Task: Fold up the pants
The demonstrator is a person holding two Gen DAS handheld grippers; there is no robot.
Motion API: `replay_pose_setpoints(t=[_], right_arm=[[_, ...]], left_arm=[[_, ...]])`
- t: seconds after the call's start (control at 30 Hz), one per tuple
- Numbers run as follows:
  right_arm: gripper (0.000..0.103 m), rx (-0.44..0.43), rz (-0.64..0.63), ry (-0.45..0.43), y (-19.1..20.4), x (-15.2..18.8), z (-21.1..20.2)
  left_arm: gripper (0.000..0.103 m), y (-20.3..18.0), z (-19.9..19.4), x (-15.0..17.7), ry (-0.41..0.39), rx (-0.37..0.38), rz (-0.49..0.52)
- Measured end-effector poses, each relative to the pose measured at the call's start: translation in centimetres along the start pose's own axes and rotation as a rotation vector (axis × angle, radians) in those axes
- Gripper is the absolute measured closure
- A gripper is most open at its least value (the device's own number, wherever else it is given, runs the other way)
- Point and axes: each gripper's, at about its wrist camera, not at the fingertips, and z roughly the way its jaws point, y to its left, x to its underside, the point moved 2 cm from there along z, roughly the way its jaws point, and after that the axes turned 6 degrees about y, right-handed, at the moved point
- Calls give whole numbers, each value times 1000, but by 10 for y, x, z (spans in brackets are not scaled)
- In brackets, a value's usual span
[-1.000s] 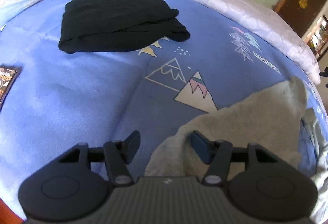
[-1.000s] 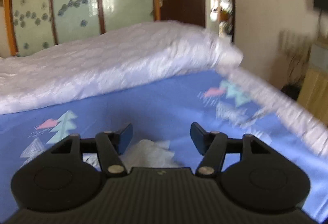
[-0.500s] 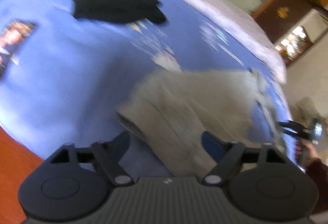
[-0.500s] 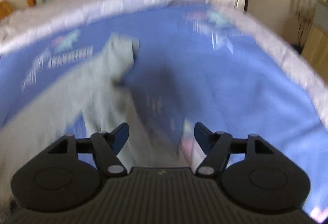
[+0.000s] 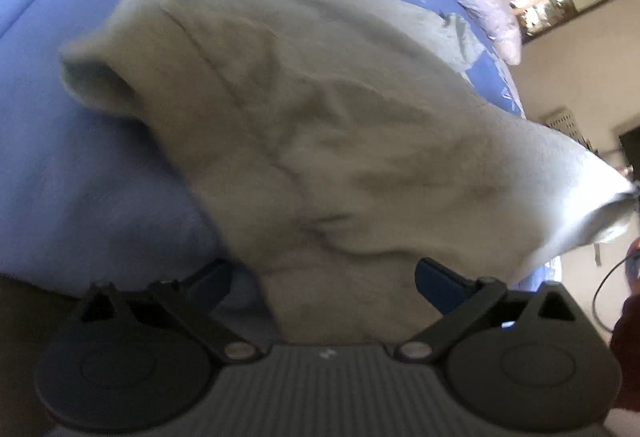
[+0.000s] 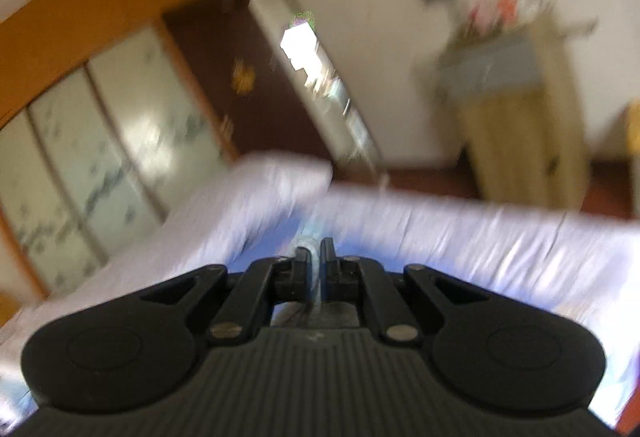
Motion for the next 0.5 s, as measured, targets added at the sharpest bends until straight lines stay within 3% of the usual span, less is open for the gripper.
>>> replay_pose_setpoints(t=[0.07, 0.17, 0.2, 0.23, 0.3, 0.4, 0.47, 0.5], right_arm=[[93, 94, -58, 27, 12, 2, 13], [83, 233, -194, 185, 19, 33, 59], [70, 294, -171, 232, 15, 47, 61], [69, 308, -110, 269, 10, 62, 61], [70, 230, -24, 332, 6, 91, 50], [69, 108, -75, 350, 19, 124, 17], [68, -73, -123, 370, 33, 138, -16], [67, -203, -165, 390, 42, 143, -34]], left_arm=[[5, -1, 0, -2, -1, 4, -7], [5, 4, -5, -2, -8, 36, -37], [7, 6, -8, -1, -13, 43, -43], [7, 8, -11, 1, -20, 44, -48], [6, 10, -14, 3, -22, 39, -60], [6, 18, -16, 9, 12, 49, -72], [6, 18, -12, 17, 47, 64, -67], [6, 18, -9, 21, 65, 71, -63]])
